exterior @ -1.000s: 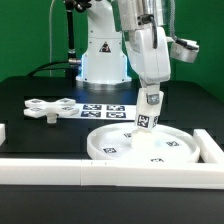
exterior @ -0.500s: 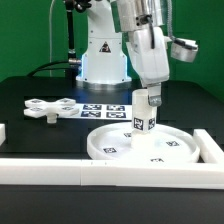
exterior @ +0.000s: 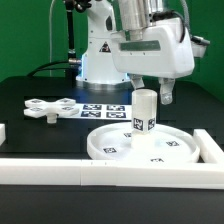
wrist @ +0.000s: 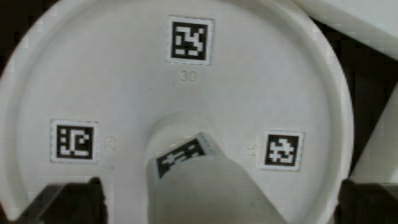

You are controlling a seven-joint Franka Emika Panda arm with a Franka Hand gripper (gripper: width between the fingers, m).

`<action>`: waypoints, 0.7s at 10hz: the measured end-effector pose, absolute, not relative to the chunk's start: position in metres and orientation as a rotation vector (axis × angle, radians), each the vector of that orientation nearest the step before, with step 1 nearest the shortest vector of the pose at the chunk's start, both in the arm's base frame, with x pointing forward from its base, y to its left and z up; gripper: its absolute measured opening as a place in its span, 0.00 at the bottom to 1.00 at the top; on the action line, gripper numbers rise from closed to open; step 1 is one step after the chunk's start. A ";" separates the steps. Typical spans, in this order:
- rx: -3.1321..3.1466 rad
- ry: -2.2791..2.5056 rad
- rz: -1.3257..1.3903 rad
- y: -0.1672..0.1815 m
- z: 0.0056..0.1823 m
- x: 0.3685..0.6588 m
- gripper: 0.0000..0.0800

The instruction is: Assemble round table

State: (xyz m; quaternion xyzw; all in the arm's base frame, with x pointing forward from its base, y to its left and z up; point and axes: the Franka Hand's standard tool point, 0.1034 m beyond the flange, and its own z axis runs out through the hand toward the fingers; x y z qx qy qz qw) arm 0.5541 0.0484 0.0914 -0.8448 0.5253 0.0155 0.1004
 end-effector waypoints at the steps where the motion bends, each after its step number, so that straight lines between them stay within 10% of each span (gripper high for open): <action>1: -2.605 1.379 0.025 0.048 0.091 0.554 0.81; 7: -2.983 0.318 -0.088 0.041 0.093 0.568 0.81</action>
Offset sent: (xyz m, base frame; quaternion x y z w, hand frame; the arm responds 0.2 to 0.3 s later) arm 0.0144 -0.0047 0.0021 -0.0091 0.0096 -0.3398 0.9404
